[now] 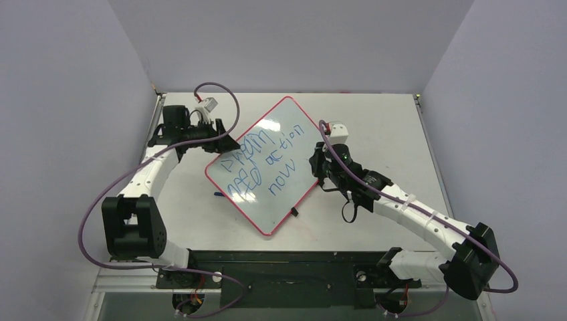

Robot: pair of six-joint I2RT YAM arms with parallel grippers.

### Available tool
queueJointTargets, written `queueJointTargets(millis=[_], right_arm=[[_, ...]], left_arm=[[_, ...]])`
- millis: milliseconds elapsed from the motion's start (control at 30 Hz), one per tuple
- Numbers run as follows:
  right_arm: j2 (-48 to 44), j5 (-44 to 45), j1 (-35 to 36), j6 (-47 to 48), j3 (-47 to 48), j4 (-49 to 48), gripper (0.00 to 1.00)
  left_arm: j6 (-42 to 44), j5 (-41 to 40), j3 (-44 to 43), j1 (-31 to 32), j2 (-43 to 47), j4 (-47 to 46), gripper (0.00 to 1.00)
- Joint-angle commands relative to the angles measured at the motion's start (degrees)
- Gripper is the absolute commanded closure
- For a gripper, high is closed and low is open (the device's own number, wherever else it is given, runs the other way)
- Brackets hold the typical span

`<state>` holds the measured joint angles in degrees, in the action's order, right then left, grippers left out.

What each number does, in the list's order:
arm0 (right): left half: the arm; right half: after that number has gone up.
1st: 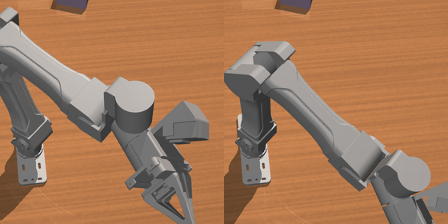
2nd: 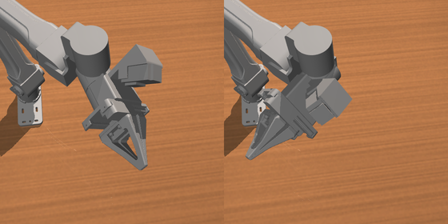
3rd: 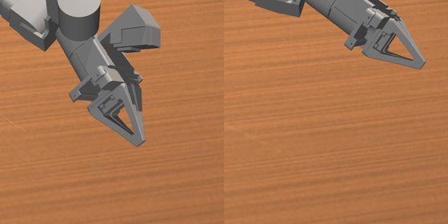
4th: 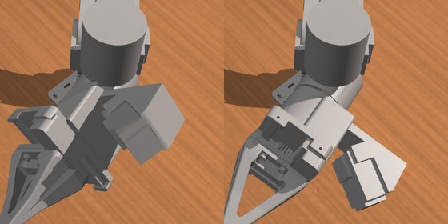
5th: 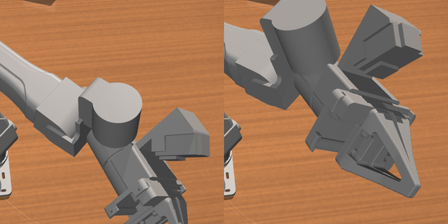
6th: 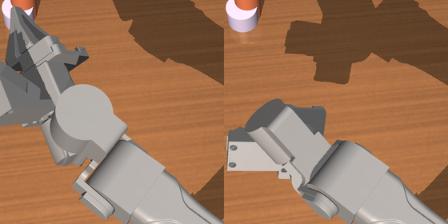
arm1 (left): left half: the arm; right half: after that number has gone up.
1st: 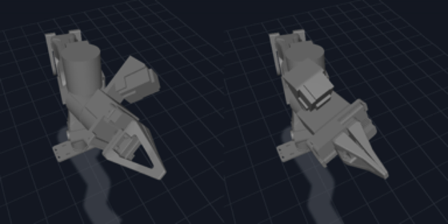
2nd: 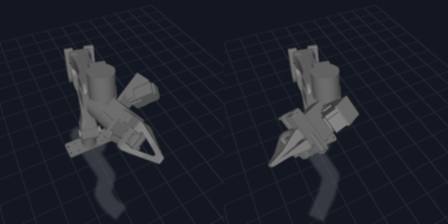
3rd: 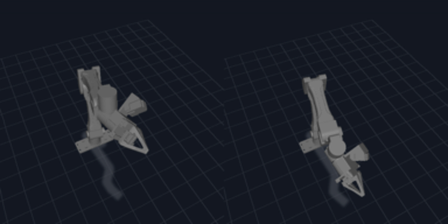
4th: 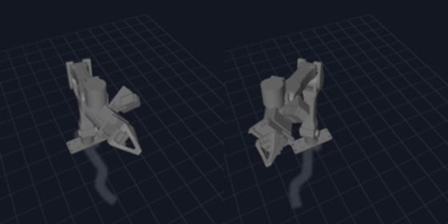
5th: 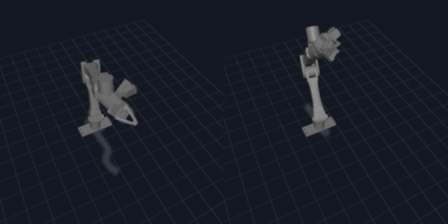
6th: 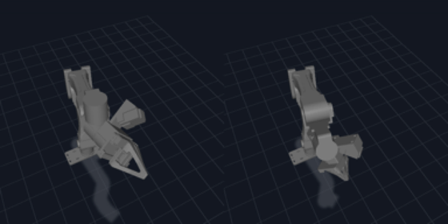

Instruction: Write a sentence on the whiteboard

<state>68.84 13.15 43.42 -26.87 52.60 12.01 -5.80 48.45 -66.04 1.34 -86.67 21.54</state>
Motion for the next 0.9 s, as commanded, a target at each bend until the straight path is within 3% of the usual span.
queueJointTargets(millis=[0,67,233,433,533,700,867], right_arm=[[-2.58,1.77,-0.51,0.30,1.19,0.59,1.00],[-2.85,1.79,-0.46,0.33,1.39,0.85,1.00],[-3.33,1.59,-0.55,0.16,1.78,0.99,1.00],[-4.14,1.59,-0.59,-0.01,1.45,1.01,1.00],[-4.40,1.38,-0.61,-0.42,1.38,0.92,1.00],[-5.28,1.35,-0.51,-1.14,0.64,0.60,1.00],[-5.81,1.26,-0.52,-1.82,0.07,0.19,1.00]], left_arm=[[-2.83,-2.09,0.10,-1.04,5.54,-5.58,0.49],[-4.69,-7.48,0.87,-1.02,8.14,-5.98,0.48],[-11.88,-32.40,4.79,-1.03,19.01,-3.10,0.44],[-20.56,-50.68,15.91,-3.29,32.96,-4.82,0.42],[-26.05,-54.77,17.79,-3.86,37.06,-0.40,0.41],[-39.93,-60.96,12.37,-3.90,36.18,18.11,0.44],[-54.77,-60.24,14.13,-4.00,38.31,23.45,0.47]])
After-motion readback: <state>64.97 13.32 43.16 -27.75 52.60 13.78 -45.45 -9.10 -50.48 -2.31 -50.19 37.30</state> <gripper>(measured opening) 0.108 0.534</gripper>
